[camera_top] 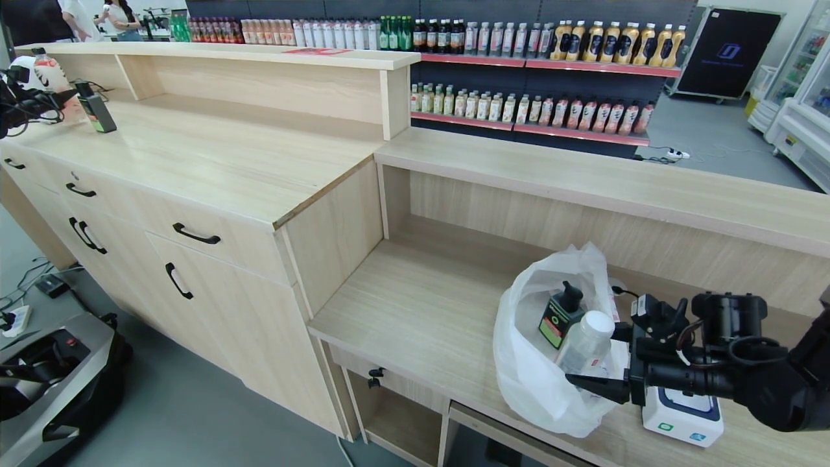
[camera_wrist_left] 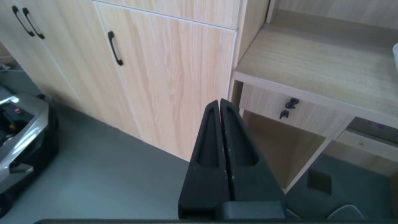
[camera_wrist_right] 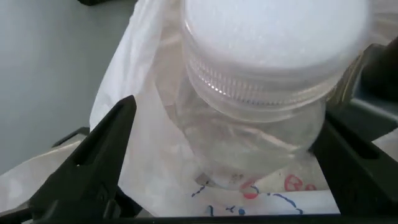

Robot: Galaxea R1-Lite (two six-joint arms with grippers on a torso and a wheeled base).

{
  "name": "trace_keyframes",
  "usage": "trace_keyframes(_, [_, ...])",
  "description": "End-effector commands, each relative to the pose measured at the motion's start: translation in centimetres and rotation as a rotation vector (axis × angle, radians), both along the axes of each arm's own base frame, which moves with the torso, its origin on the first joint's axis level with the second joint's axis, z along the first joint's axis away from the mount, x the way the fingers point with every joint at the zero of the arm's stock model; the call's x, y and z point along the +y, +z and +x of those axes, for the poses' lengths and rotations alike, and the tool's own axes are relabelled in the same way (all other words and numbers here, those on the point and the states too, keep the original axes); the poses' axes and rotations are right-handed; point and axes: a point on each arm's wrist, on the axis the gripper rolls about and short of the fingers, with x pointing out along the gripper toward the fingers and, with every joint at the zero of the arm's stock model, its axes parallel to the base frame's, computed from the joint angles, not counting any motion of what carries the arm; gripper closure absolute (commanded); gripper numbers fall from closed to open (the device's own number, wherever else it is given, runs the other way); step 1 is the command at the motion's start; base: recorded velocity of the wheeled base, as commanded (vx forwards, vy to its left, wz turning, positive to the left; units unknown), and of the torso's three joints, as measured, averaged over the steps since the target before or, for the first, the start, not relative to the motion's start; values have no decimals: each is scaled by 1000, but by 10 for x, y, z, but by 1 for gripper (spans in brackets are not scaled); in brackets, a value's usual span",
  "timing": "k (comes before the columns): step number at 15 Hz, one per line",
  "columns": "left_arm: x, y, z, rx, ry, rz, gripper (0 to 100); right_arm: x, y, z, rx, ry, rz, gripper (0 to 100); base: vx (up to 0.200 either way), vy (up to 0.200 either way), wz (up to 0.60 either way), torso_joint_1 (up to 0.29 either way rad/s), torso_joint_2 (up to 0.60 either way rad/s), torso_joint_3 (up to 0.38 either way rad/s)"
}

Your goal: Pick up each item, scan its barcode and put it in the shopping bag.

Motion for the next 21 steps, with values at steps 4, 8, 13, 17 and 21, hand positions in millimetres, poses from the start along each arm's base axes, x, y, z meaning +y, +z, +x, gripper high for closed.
trace_keyframes(4, [0, 0, 0, 0, 0, 0, 100, -16, 69, -30, -130, -84, 17, 0, 0, 0, 0, 0, 0, 0])
trace_keyframes(8, [0, 0, 0, 0, 0, 0, 100, -28, 134, -91, -247, -190, 28, 0, 0, 0, 0, 0, 0, 0])
trace_keyframes(13, [0, 0, 0, 0, 0, 0, 100, -52, 172, -120, -530, -344, -79, 0, 0, 0, 0, 0, 0, 0])
trace_keyframes(17, [0, 0, 0, 0, 0, 0, 100, -49, 179, -122, -568, -580, -146, 0, 0, 0, -150, 1, 1, -1])
trace_keyframes(21, [0, 0, 0, 0, 0, 0, 100, -38, 182, -120, -548, -801, -148, 0, 0, 0, -600, 2, 5, 4])
